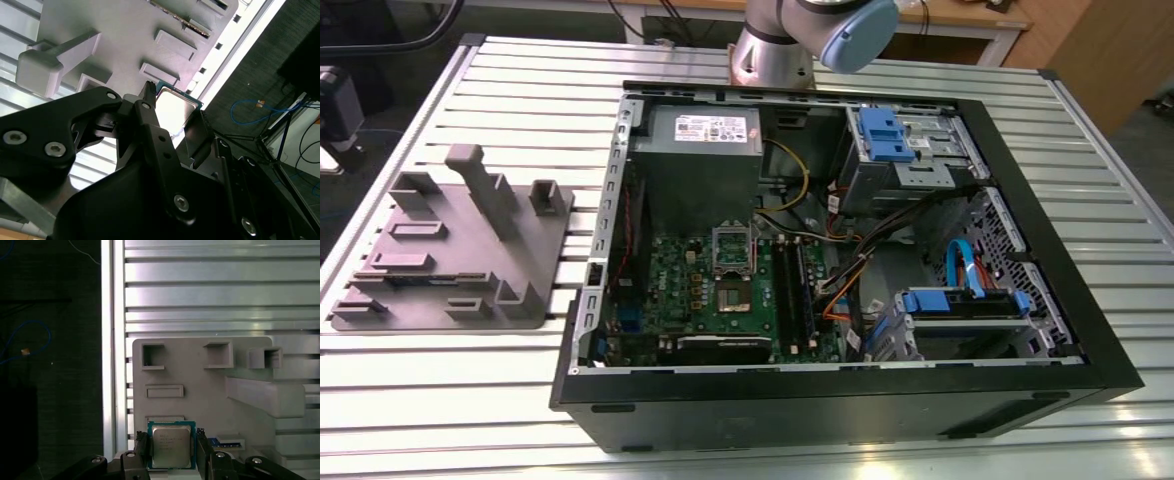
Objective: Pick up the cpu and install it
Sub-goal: 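Pick up the cpu and move it towards the insertion slot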
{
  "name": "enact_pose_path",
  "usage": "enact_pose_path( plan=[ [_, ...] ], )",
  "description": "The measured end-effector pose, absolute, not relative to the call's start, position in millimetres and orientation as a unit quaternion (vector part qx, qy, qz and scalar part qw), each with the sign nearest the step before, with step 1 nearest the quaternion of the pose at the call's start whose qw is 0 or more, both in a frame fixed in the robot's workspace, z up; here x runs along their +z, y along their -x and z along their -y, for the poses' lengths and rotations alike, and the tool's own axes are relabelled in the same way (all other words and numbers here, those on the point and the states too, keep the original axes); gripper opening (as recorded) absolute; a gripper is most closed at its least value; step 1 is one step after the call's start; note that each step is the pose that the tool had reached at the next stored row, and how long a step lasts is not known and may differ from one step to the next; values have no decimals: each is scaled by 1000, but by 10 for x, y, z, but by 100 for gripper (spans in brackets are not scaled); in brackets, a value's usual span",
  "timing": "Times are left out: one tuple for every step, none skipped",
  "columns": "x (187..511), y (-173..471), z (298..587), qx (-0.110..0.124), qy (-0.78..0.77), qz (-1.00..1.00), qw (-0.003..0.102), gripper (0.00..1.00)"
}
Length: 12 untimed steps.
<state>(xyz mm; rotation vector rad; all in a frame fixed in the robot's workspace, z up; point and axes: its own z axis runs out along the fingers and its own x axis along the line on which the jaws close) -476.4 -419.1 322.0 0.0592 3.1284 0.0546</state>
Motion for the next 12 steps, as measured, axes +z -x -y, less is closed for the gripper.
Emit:
enact_pose_path(
  plan=[
    [3223,4764,4191,17,-19,-1000,6,47],
    [3226,4765,4191,17,-19,-1000,6,47],
    [3230,4764,4191,17,-19,-1000,6,47],
    [3233,4764,4191,17,-19,-1000,6,47],
    [3238,4764,4191,17,-19,-1000,6,47],
    [3244,4764,4191,17,-19,-1000,6,47],
    [3249,4764,4190,17,-19,-1000,6,47],
    [3256,4764,4190,17,-19,-1000,6,47],
    [3263,4764,4189,17,-19,-1000,6,47],
    [3272,4764,4189,16,-19,-1000,6,47],
    [3281,4764,4189,16,-19,-1000,6,47],
    [3292,4764,4189,16,-19,-1000,6,47]
  ],
)
